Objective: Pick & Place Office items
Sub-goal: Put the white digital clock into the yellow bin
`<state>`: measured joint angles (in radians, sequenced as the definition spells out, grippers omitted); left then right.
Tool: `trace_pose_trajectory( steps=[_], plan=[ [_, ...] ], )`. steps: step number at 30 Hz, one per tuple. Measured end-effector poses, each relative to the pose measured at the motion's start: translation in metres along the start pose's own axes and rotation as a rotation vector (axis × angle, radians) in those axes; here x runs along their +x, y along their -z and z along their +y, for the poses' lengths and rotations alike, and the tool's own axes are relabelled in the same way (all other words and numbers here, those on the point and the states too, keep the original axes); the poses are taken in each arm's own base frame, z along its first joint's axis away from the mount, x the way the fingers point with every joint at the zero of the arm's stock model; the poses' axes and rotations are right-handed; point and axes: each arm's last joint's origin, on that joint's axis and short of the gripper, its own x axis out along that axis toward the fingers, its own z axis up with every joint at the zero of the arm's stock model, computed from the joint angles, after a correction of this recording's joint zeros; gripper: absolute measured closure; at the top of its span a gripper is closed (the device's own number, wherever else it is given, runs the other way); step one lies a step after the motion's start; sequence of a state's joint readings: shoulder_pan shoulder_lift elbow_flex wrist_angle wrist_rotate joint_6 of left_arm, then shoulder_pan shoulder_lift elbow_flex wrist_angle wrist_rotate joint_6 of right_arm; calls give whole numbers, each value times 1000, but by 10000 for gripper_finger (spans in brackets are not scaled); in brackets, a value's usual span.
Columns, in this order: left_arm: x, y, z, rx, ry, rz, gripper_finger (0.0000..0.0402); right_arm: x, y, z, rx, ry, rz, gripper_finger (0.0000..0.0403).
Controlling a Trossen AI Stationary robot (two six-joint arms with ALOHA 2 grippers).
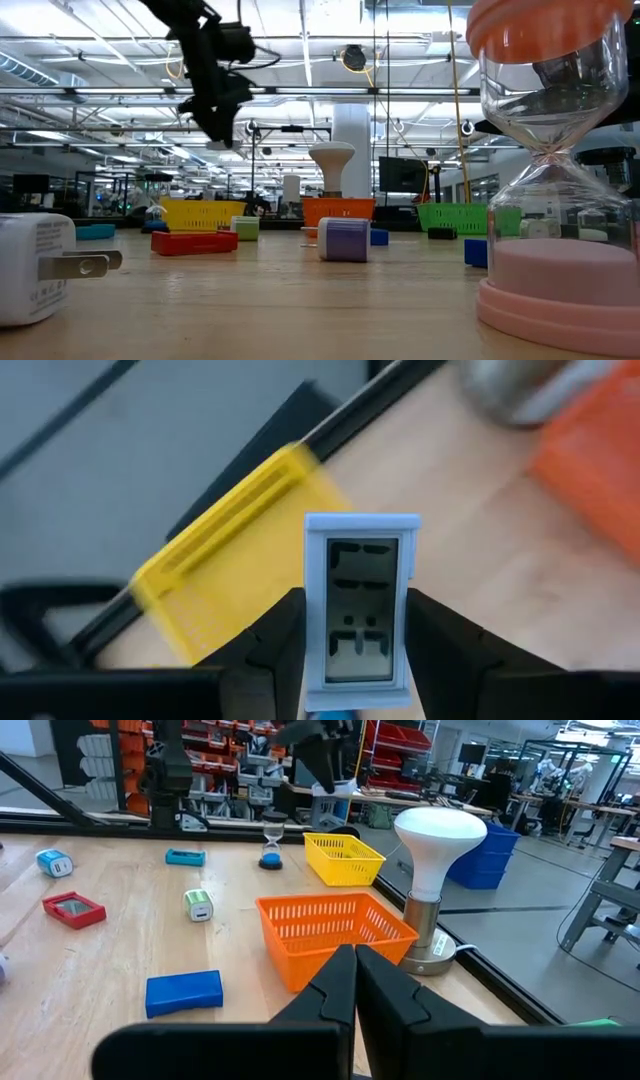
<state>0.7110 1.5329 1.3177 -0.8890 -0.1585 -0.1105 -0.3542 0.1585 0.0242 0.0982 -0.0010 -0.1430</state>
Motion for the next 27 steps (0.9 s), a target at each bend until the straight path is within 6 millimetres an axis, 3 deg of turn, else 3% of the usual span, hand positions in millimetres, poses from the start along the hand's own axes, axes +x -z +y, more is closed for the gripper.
trace_pose_trajectory(
  steps=[5, 12, 19, 27],
  plan=[
    [20, 9, 34, -98, -51, 79, 256, 0, 0, 0, 0, 0, 0, 403],
    [56, 3, 69, -255, -37, 75, 255, 0, 0, 0, 0, 0, 0, 403],
    [79, 8, 72, -336, -29, 155, 255, 0, 0, 0, 0, 0, 1, 403],
    [89, 10, 75, -390, -67, 180, 254, 0, 0, 0, 0, 0, 1, 403]
  ],
)
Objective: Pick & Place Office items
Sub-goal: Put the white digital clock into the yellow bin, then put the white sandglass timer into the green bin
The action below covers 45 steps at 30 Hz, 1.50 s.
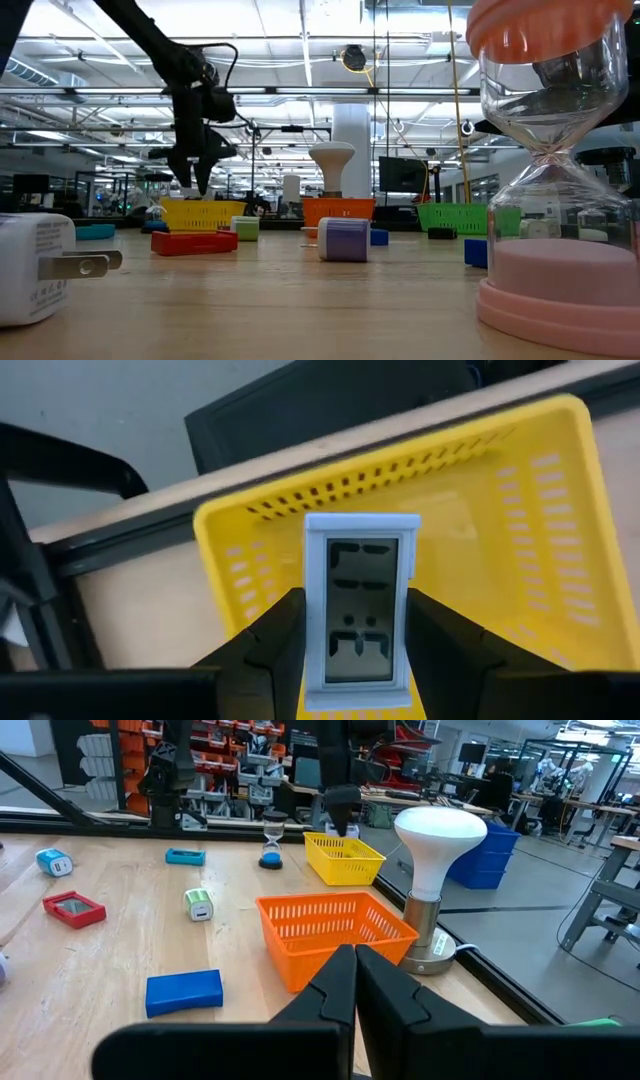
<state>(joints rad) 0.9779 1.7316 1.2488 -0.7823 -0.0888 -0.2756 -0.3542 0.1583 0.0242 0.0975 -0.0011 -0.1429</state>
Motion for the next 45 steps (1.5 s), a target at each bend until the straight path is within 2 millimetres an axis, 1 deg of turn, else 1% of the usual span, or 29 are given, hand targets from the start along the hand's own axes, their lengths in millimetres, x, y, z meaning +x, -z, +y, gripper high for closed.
trace_pose_trajectory(
  steps=[6, 14, 21, 24, 31, 34, 37, 41, 45],
  plan=[
    [14, -3, -2, -20, 1, 2, 254, 0, 0, 0, 0, 0, 0, 403],
    [36, -4, 0, -35, -18, 55, 254, 0, 0, 0, 0, 0, 0, 403],
    [37, -4, -1, -23, -18, 53, 252, 0, 0, 0, 0, 0, 0, 403],
    [36, -4, -1, -2, -17, 52, 238, 0, 0, 0, 0, 0, 0, 403],
    [36, -3, -1, 44, -18, 61, 181, 0, 0, 0, 0, 0, 0, 403],
    [30, -2, 1, 68, -17, 57, 172, 0, 0, 0, 0, 0, 0, 403],
    [17, 1, 0, 125, -15, 56, 183, 0, 0, 0, 0, 0, 0, 403],
    [-11, 7, -4, 232, -11, 27, 223, 0, 0, 0, 0, 0, 0, 403],
    [-41, 15, -12, 312, 26, -92, 275, 0, 0, 0, 0, 0, 0, 403]
  ],
)
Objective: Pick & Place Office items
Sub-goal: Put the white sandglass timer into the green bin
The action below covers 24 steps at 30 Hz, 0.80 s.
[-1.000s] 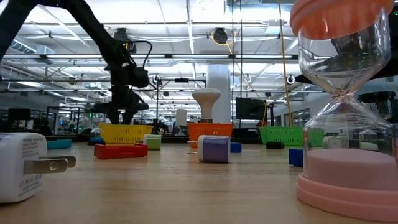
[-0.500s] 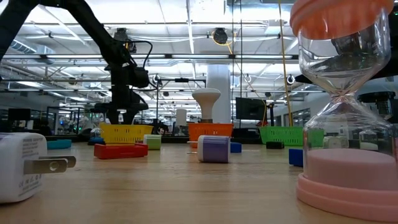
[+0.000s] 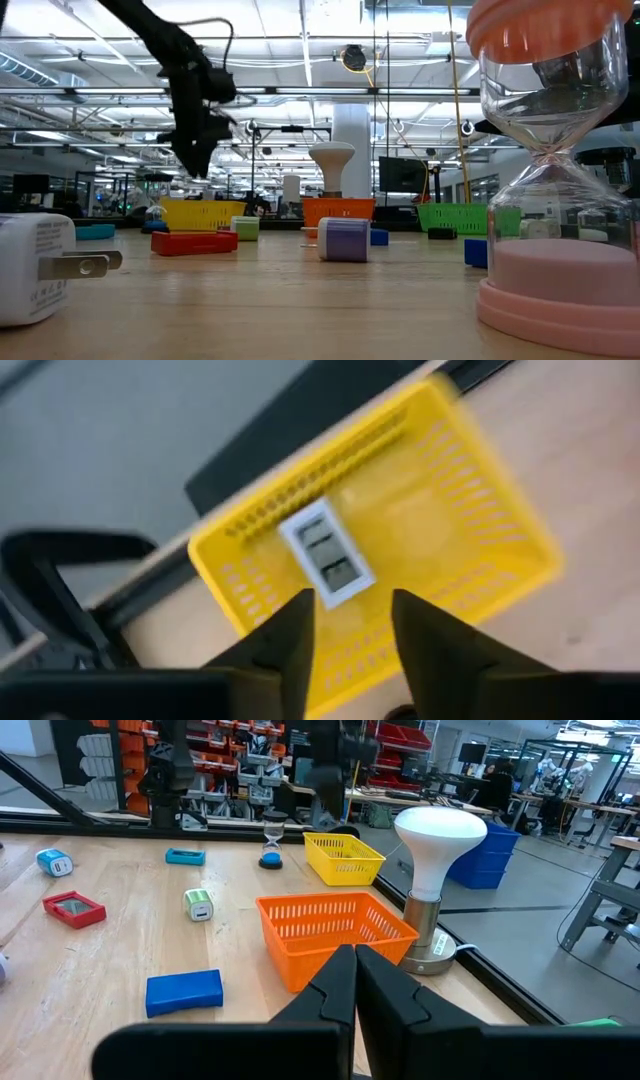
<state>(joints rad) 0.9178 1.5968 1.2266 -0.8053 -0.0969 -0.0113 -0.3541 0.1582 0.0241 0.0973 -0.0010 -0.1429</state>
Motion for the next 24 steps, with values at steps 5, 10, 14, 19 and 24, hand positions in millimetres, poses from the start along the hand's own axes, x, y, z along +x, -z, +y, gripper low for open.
trace_pose_trajectory(
  steps=[5, 10, 14, 19, 24],
  plan=[
    [-22, 14, -16, 70, 95, -266, 336, 0, 0, 0, 0, 0, 0, 403],
    [-23, 46, -37, 172, 240, -573, 383, 0, 0, 0, 0, 0, 0, 403],
    [-12, 76, -53, 237, 352, -805, 397, 0, 0, 0, 0, 0, 0, 403],
    [6, 111, -66, 289, 431, -993, 377, 0, 0, 0, 0, 0, 0, 403],
    [13, 134, -70, 306, 468, -1071, 371, 0, 0, 0, 0, 0, 0, 403]
  ],
)
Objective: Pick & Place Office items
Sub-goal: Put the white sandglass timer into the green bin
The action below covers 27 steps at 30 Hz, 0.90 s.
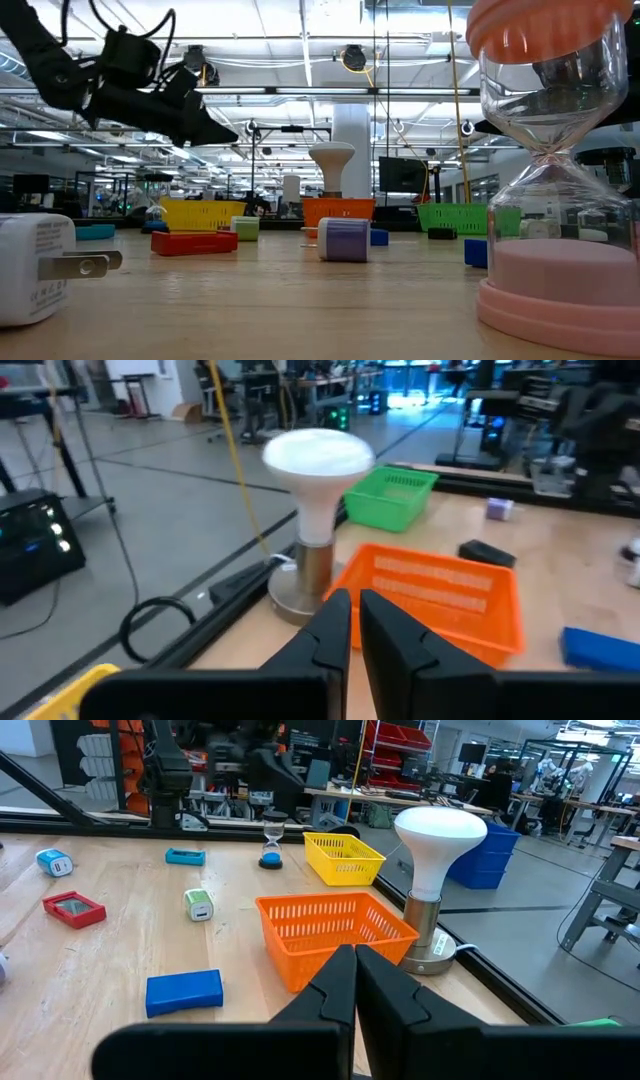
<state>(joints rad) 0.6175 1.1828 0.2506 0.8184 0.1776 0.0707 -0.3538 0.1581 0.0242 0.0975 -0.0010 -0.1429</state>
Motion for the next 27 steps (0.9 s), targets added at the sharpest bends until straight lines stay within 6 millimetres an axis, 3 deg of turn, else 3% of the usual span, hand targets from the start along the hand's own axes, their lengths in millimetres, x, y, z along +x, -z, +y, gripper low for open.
trace_pose_trajectory(
  steps=[23, 27],
  plan=[
    [0, 1, -18, -59, 86, -10, 371, 0, -1, 0, 6, 0, -6, 403],
    [0, 2, -23, -50, 147, -4, 371, 0, -9, -1, 6, 12, -98, 403]
  ],
)
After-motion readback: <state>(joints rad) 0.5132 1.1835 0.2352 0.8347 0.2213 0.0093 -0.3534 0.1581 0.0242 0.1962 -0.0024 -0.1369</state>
